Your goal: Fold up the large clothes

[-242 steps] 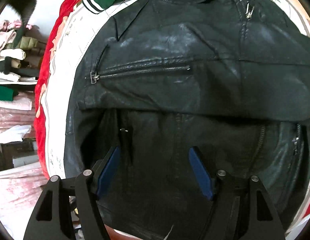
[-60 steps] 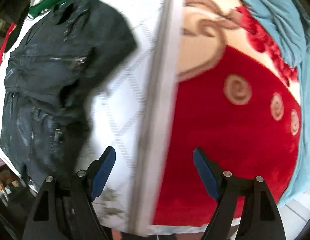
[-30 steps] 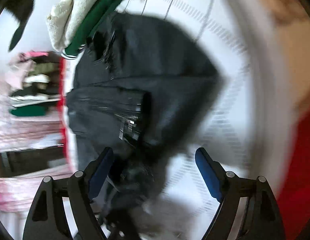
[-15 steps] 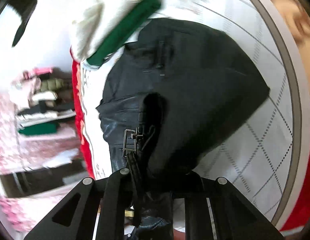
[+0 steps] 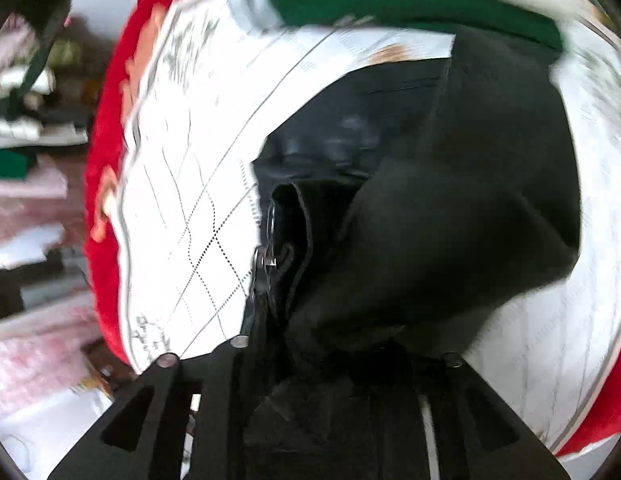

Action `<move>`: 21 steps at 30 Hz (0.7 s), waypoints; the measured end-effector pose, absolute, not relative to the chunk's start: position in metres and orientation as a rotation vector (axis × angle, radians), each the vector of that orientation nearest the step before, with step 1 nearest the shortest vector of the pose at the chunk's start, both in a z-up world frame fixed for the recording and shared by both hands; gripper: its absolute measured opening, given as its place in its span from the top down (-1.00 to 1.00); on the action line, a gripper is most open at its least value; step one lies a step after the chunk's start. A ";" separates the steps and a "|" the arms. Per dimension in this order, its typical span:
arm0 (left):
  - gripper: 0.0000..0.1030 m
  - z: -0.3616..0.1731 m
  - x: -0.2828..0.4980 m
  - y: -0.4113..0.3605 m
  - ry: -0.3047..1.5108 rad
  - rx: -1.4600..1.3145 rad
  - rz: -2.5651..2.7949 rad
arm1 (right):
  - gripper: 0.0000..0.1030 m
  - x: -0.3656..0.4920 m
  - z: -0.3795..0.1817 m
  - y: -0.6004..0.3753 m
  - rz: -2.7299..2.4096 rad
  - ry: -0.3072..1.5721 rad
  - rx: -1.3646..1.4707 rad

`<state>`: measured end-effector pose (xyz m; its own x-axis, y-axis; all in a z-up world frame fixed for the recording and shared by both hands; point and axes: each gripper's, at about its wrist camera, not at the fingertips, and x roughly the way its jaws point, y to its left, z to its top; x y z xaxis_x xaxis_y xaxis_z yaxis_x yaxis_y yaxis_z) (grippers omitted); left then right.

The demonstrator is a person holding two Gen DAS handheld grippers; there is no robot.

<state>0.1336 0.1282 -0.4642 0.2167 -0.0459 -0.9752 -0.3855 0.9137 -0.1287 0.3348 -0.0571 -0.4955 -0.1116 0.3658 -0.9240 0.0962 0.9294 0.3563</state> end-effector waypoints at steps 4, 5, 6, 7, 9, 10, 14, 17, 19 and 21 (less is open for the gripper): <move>-0.72 -0.474 0.129 0.166 1.319 -0.476 0.315 | -0.15 0.351 -0.532 -0.008 0.452 1.755 0.448; -0.72 -0.475 0.126 0.171 1.315 -0.493 0.326 | -0.15 0.351 -0.530 -0.006 0.500 1.765 0.494; -0.72 -0.476 0.124 0.174 1.317 -0.497 0.337 | -0.15 0.350 -0.521 -0.011 0.541 1.735 0.526; -0.73 -0.479 0.124 0.174 1.323 -0.496 0.350 | -0.15 0.349 -0.511 -0.021 0.548 1.690 0.531; -0.73 -0.484 0.127 0.168 1.340 -0.480 0.343 | -0.15 0.345 -0.494 -0.053 0.502 1.606 0.511; -0.73 -0.488 0.131 0.164 1.352 -0.465 0.338 | -0.15 0.342 -0.488 -0.079 0.436 1.567 0.498; -0.73 -0.517 0.152 0.149 1.399 -0.346 0.363 | -0.27 0.334 -0.507 -0.187 0.123 1.528 0.499; -0.79 -0.555 0.163 0.147 1.464 -0.297 0.378 | -0.29 0.336 -0.552 -0.243 0.044 1.529 0.631; -0.95 -0.567 0.167 0.152 1.476 -0.319 0.386 | -0.29 0.341 -0.582 -0.255 0.103 1.526 0.737; -0.96 -0.564 0.168 0.156 1.468 -0.325 0.386 | -0.46 0.347 -0.605 -0.257 0.200 1.486 0.870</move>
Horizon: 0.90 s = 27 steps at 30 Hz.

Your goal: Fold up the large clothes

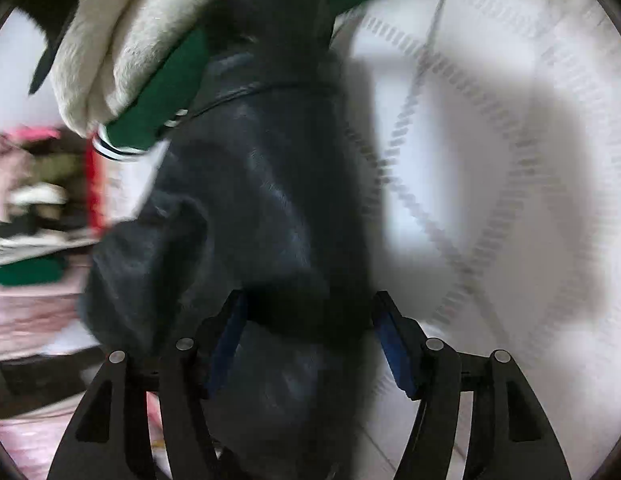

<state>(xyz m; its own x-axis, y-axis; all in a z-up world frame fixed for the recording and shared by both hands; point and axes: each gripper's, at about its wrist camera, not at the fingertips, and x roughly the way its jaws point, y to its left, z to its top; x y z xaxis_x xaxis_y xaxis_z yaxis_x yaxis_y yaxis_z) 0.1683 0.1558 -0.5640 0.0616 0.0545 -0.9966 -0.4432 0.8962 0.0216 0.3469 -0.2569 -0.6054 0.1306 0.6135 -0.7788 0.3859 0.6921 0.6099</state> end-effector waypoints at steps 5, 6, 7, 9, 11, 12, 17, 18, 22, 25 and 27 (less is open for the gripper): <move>-0.95 -0.530 0.156 0.165 1.441 -0.304 0.437 | 0.47 0.330 -0.588 -0.259 0.200 1.384 0.863; -0.95 -0.522 0.151 0.168 1.435 -0.311 0.445 | 0.60 0.320 -0.583 -0.268 0.183 1.374 0.917; -0.95 -0.512 0.144 0.171 1.426 -0.323 0.456 | 0.61 0.307 -0.579 -0.279 0.152 1.369 0.970; -0.95 -0.495 0.127 0.176 1.411 -0.351 0.478 | 0.62 0.275 -0.566 -0.300 0.064 1.371 0.994; -0.95 -0.481 0.106 0.180 1.400 -0.398 0.495 | 0.62 0.228 -0.556 -0.324 -0.055 1.412 0.993; -0.94 -0.479 0.099 0.181 1.401 -0.422 0.497 | 0.57 0.210 -0.554 -0.334 -0.098 1.452 0.980; -0.94 -0.490 0.088 0.170 1.410 -0.561 0.459 | 0.19 0.148 -0.549 -0.366 -0.170 1.644 0.823; -0.94 -0.494 0.089 0.169 1.408 -0.591 0.454 | 0.07 0.145 -0.545 -0.369 -0.164 1.653 0.793; -0.90 -0.509 0.118 0.167 1.378 -0.595 0.424 | 0.06 0.150 -0.510 -0.366 -0.109 1.620 0.625; 0.30 -0.514 0.138 0.158 1.356 -0.504 0.410 | 0.06 0.168 -0.488 -0.357 -0.071 1.567 0.566; 0.95 -0.512 0.148 0.147 1.353 -0.426 0.419 | 0.06 0.181 -0.479 -0.347 -0.056 1.539 0.544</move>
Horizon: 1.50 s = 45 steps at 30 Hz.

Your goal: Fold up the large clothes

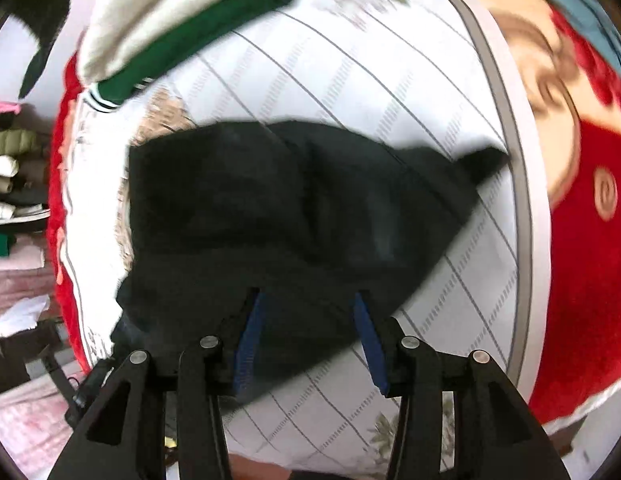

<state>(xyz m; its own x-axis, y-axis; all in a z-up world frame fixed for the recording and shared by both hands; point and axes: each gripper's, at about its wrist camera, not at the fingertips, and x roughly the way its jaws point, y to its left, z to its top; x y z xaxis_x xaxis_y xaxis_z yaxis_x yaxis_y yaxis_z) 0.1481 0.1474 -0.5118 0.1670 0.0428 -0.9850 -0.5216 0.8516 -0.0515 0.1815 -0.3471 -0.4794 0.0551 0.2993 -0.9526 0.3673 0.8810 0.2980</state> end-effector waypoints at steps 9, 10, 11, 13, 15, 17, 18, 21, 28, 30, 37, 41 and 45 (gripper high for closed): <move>0.95 -0.451 0.157 0.147 1.177 -0.430 0.372 | 0.06 0.244 -0.468 -0.281 0.101 1.435 0.472; 0.95 -0.456 0.162 0.149 1.182 -0.427 0.386 | 0.06 0.254 -0.474 -0.272 0.138 1.428 0.467; 0.95 -0.464 0.167 0.153 1.192 -0.432 0.395 | 0.06 0.265 -0.483 -0.264 0.151 1.428 0.459; 0.95 -0.489 0.172 0.163 1.243 -0.448 0.408 | 0.20 0.276 -0.497 -0.264 0.103 1.430 0.426; 0.91 -0.517 0.179 0.165 1.286 -0.453 0.402 | 0.98 0.291 -0.528 -0.269 0.015 1.484 0.405; 0.90 -0.524 0.182 0.161 1.305 -0.417 0.393 | 1.00 0.299 -0.561 -0.281 -0.029 1.583 0.457; 0.89 -0.523 0.183 0.161 1.308 -0.416 0.393 | 1.00 0.305 -0.561 -0.279 -0.025 1.614 0.436; 0.80 -0.512 0.181 0.167 1.314 -0.454 0.395 | 0.81 0.314 -0.528 -0.258 -0.014 1.595 0.255; -0.21 -0.484 0.167 0.171 1.258 -0.514 0.422 | -0.75 0.321 -0.485 -0.253 0.175 1.465 0.342; -0.60 -0.480 0.166 0.169 1.237 -0.510 0.424 | -0.74 0.330 -0.495 -0.236 0.244 1.498 0.285; -0.61 -0.475 0.177 0.154 1.223 -0.457 0.483 | 0.61 0.348 -0.526 -0.209 0.250 1.510 0.173; -0.61 -0.469 0.183 0.136 1.217 -0.409 0.493 | 0.69 0.347 -0.544 -0.238 0.069 1.550 0.363; -0.61 -0.465 0.193 0.106 1.237 -0.369 0.432 | 0.49 0.341 -0.517 -0.236 0.072 1.530 0.378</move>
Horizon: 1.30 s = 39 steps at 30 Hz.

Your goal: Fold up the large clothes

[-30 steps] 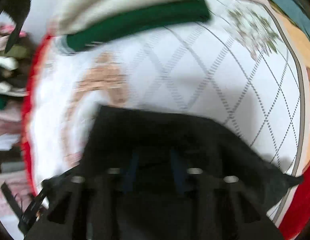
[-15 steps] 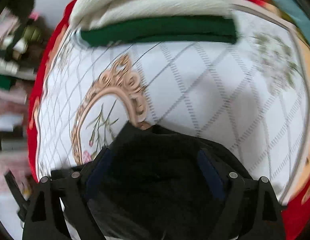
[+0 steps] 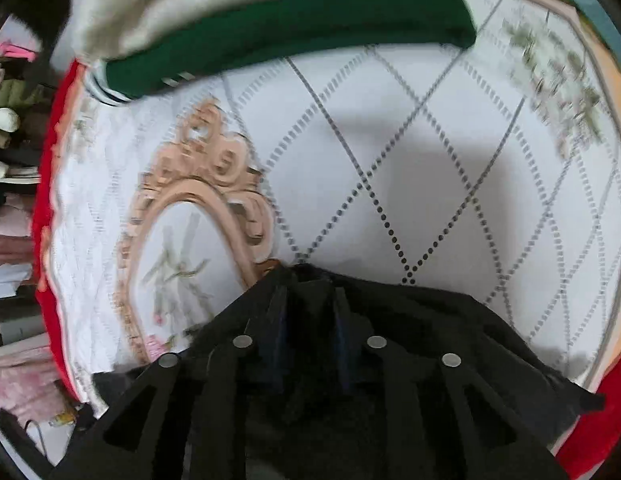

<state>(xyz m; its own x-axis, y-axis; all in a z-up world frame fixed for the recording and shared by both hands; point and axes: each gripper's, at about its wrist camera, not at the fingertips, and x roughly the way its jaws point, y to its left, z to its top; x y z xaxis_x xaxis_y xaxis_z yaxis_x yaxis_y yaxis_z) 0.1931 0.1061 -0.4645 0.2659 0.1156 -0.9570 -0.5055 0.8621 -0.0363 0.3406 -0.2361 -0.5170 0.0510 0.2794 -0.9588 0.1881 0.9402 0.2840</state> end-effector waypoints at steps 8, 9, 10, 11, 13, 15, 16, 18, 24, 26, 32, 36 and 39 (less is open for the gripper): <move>-0.61 -0.470 0.206 0.074 1.257 -0.375 0.372 | 0.47 0.302 -0.486 -0.199 0.315 1.578 0.290; -0.61 -0.471 0.207 0.071 1.260 -0.378 0.364 | 0.54 0.300 -0.496 -0.200 0.309 1.592 0.264; -0.61 -0.472 0.209 0.066 1.263 -0.375 0.356 | 0.57 0.302 -0.517 -0.193 0.287 1.613 0.210; -0.60 -0.473 0.211 0.062 1.262 -0.373 0.347 | 0.59 0.305 -0.537 -0.190 0.266 1.621 0.190; -0.61 -0.478 0.219 0.049 1.266 -0.365 0.322 | 0.58 0.313 -0.545 -0.191 0.216 1.598 0.224; -0.61 -0.495 0.230 0.037 1.301 -0.373 0.291 | 0.57 0.319 -0.540 -0.188 0.199 1.626 0.196; -0.61 -0.508 0.236 0.033 1.329 -0.380 0.289 | 0.57 0.318 -0.537 -0.193 0.198 1.640 0.234; -0.65 -0.532 0.245 0.031 1.364 -0.378 0.325 | 0.55 0.312 -0.525 -0.206 0.231 1.637 0.302; -0.70 -0.547 0.244 0.037 1.362 -0.387 0.319 | -0.65 0.228 -0.466 -0.315 0.095 1.467 0.575; -0.70 -0.539 0.239 0.038 1.365 -0.392 0.325 | -0.65 0.191 -0.468 -0.349 0.036 1.464 0.684; -0.70 -0.506 0.220 0.035 1.332 -0.444 0.334 | -0.65 0.114 -0.545 -0.424 -0.038 1.363 1.085; -0.70 -0.521 0.220 0.008 1.379 -0.351 0.297 | -0.75 0.132 -0.579 -0.422 0.064 1.223 1.175; -0.70 -0.537 0.224 0.001 1.399 -0.341 0.289 | -0.76 0.145 -0.577 -0.420 0.079 1.158 1.206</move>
